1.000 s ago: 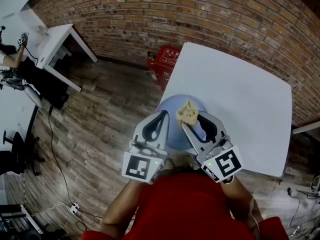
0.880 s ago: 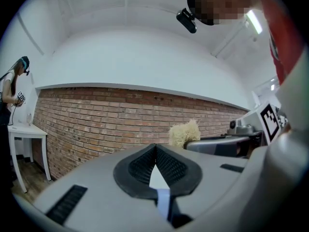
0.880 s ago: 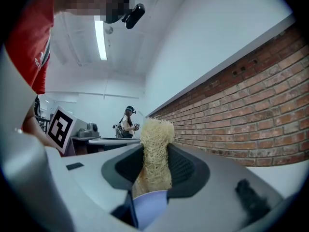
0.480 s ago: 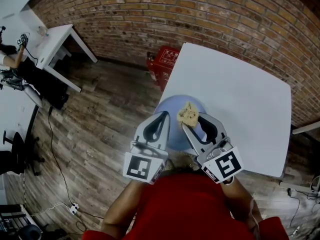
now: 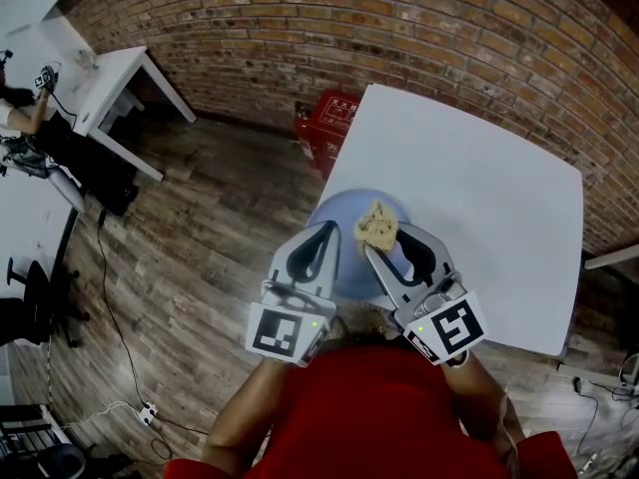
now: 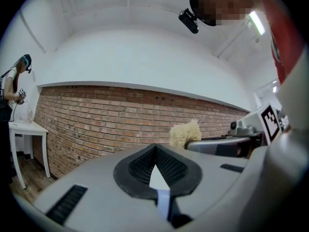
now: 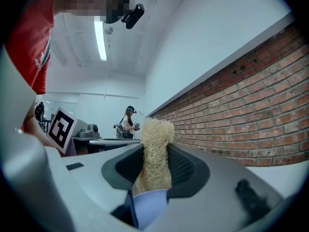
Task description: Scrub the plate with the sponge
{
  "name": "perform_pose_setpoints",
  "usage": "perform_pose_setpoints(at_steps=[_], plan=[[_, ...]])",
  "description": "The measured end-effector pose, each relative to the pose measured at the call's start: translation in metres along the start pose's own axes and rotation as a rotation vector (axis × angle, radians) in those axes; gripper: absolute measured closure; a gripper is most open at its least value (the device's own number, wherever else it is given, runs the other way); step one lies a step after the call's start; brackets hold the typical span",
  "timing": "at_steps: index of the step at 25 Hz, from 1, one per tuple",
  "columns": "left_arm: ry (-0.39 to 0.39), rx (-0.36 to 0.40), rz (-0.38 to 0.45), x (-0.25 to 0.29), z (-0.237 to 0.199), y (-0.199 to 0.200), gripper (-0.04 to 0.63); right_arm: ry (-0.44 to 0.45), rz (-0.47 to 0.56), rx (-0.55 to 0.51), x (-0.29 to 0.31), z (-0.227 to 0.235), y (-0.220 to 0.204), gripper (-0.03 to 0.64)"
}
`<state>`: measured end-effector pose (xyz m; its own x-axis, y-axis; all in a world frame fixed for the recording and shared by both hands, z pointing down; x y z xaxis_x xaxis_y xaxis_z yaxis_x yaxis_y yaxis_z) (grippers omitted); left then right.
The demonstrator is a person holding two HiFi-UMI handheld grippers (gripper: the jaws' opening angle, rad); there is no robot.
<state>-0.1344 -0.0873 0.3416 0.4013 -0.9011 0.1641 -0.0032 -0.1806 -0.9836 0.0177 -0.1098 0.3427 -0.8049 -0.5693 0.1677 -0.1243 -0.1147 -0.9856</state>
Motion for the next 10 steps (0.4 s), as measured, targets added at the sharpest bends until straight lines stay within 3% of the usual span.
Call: perform_pose_setpoints(at_steps=[10], plan=[[0.006,0.0,-0.004,0.0025,0.0012,-0.0022,0.581,0.007,-0.003,-0.003,-0.0007,0.004,-0.0029,0.465]])
Point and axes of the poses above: the fingertips, and each gripper's own axes: x forward along the fingers, z to its right, y out of its top, the point moved 8 cm from there along -x, backward along the fingers, and after that the axes turned 9 degrees about -z, right-handed, at the moved point
